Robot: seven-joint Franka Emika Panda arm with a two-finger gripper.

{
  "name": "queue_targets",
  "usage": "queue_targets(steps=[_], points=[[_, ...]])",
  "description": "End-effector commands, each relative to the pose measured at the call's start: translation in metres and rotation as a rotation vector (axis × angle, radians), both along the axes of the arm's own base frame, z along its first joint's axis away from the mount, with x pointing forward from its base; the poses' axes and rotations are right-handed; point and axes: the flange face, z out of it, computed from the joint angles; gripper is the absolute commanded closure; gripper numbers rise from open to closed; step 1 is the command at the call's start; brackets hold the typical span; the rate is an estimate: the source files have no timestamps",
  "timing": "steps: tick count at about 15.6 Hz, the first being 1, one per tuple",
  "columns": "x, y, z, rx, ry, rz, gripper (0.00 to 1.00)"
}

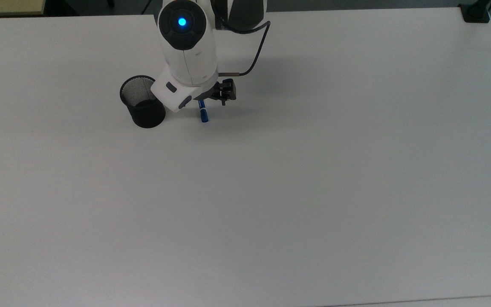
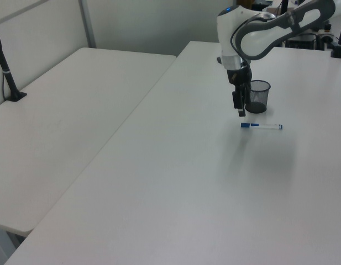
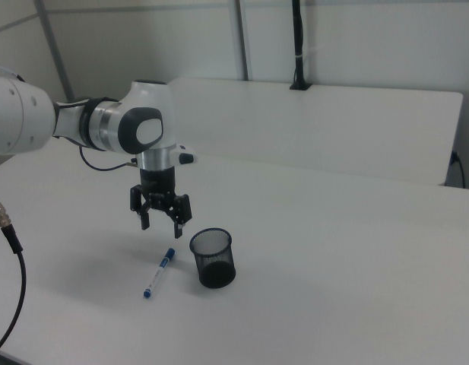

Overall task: Insert the marker
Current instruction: 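Move the gripper down over the blue-capped white marker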

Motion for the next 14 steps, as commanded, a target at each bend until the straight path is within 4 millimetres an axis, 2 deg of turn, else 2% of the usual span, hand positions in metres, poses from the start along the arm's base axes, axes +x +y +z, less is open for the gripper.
queue_targets(steps=[1,3,4,5,6,12,13,14], points=[[-0.011,0.003,-0.007,-0.008,0.001,0.046,0.0],[-0.015,0.004,-0.017,-0.011,0.022,0.048,0.04],[-0.017,0.003,-0.021,-0.013,0.031,0.046,0.08],[-0.019,0.004,-0.029,-0.02,0.045,0.049,0.16],[-0.019,0.003,-0.033,-0.027,0.052,0.05,0.19],[-0.014,0.003,-0.048,-0.046,0.049,0.066,0.25],[-0.014,0.016,-0.056,-0.049,0.06,0.088,0.25],[-0.013,0.018,-0.06,-0.051,0.055,0.088,0.25]])
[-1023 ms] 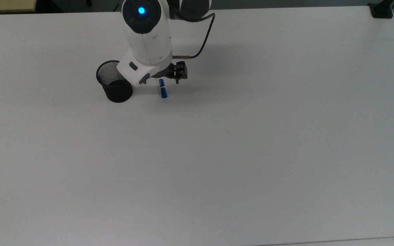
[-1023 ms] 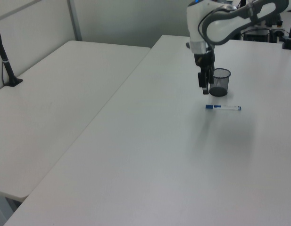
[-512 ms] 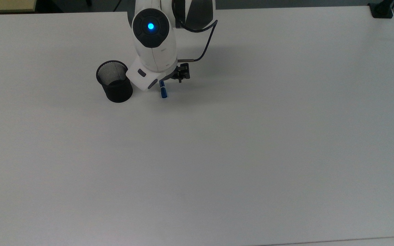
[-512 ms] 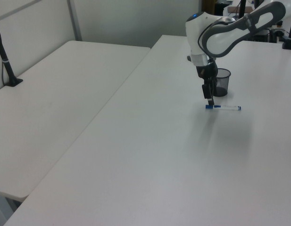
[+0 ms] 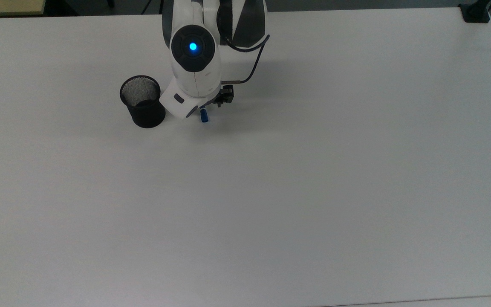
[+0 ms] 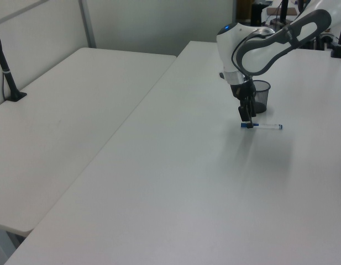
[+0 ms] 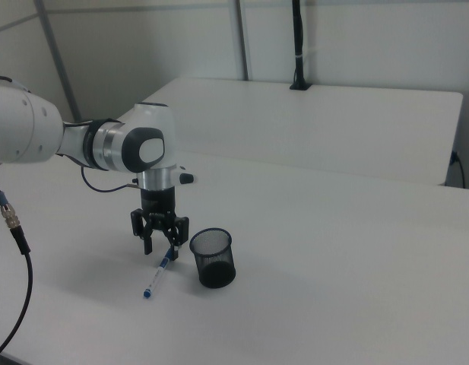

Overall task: Insert the marker
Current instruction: 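Move the gripper down over the blue-capped white marker, then close the gripper on the marker near its blue cap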

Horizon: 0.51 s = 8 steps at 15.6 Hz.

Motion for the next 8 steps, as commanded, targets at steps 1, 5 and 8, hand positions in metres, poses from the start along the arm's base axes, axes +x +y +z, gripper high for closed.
queue_targets(steps=[1,5,8], points=[[0.0024,0.0188,-0.015,-0.022,-0.032,0.042,0.27],[0.0043,0.0185,-0.0158,-0.048,-0.048,0.03,0.44],[0.0046,0.0176,-0.0157,-0.048,-0.05,0.029,0.57]])
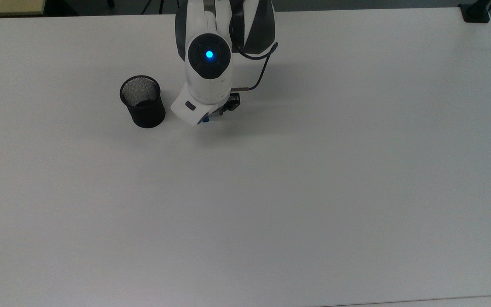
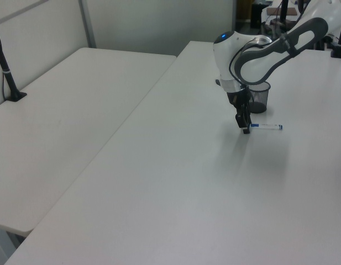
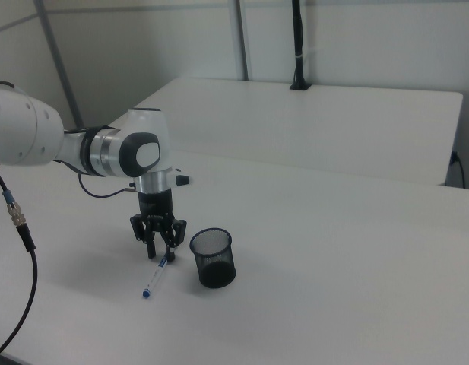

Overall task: Insert the marker
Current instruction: 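Close the gripper on the marker near its blue cap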

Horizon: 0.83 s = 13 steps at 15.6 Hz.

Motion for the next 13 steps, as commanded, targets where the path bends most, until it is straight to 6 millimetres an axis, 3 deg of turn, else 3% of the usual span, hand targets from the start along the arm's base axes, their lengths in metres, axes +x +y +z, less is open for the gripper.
queue_targets(steps=[1,5,13], points=[[-0.0011,-0.0005,0.0003,-0.025,-0.023,-0.003,0.63],[0.0006,-0.0002,0.0028,-0.023,-0.027,-0.004,0.8],[0.0028,-0.0009,0.0081,-0.022,-0.035,-0.009,0.87]])
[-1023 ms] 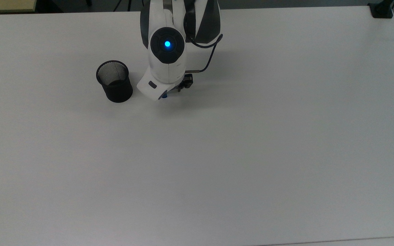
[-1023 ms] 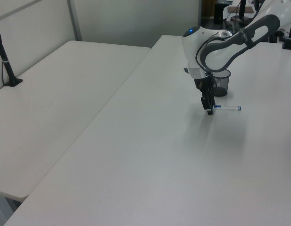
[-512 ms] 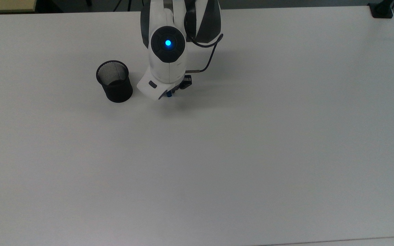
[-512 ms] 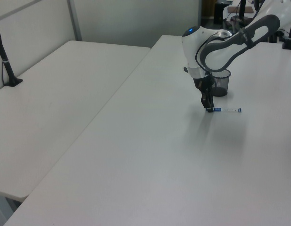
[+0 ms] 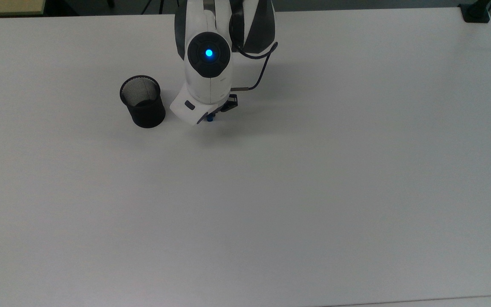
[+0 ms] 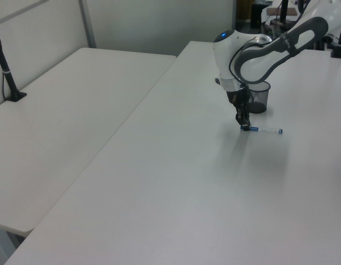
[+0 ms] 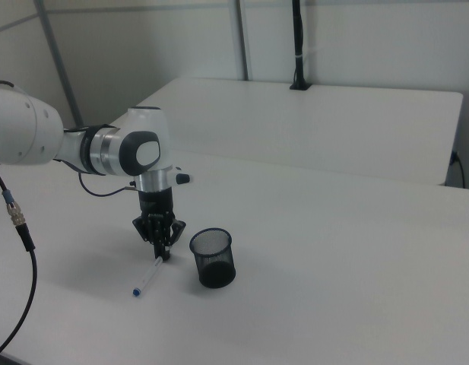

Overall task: Insert the marker
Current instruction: 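Close the gripper on the marker near its blue cap, then lift the marker and carry it over the black mesh cup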

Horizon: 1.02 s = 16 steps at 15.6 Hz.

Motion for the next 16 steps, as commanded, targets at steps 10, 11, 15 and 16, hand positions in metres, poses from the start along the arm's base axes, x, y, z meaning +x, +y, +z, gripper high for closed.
queue_targets(steps=[10,11,15,16], points=[[0.001,-0.031,0.088,-0.002,-0.14,-0.072,0.88],[-0.002,-0.036,0.1,-0.002,-0.143,-0.078,0.88],[-0.016,-0.066,0.154,0.025,-0.195,-0.113,0.88],[-0.018,-0.073,0.163,0.037,-0.212,-0.133,0.88]])
